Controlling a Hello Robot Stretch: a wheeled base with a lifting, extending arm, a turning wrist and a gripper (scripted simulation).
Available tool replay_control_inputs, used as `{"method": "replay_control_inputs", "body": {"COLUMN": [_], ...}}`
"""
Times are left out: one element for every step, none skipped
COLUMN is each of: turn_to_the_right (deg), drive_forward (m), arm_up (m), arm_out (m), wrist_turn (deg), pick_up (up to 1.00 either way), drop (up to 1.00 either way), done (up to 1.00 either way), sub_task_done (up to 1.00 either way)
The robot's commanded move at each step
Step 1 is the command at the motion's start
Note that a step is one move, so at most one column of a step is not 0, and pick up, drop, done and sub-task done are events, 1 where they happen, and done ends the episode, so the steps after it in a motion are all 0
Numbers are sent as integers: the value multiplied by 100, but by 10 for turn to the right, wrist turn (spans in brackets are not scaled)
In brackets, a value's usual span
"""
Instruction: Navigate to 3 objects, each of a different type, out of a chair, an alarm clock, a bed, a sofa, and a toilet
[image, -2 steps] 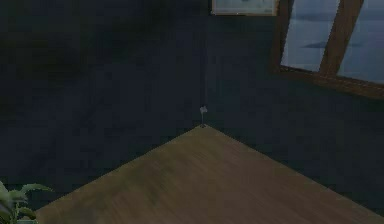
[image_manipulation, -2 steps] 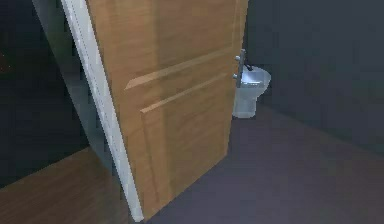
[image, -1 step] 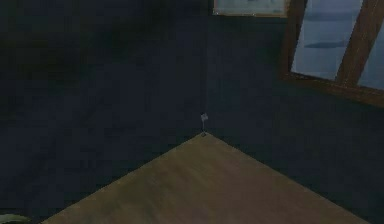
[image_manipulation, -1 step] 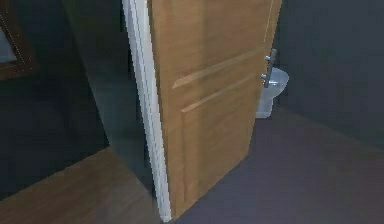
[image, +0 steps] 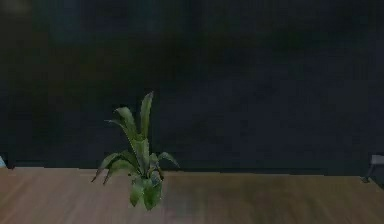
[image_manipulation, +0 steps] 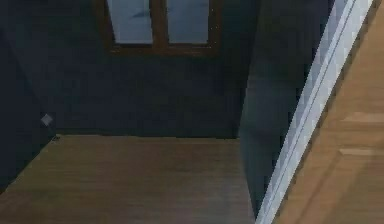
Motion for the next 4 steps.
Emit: {"method": "replay_control_inputs", "body": {"turn_to_the_right": [-450, -450, -90, 0], "drive_forward": [0, 0, 0, 55], "arm_up": [0, 0, 0, 0], "arm_out": [0, 0, 0, 0], "wrist_turn": [0, 0, 0, 0], "pick_up": [0, 0, 0, 0], "drop": [0, 0, 0, 0], "done": [0, 0, 0, 0], "sub_task_done": [0, 0, 0, 0]}}
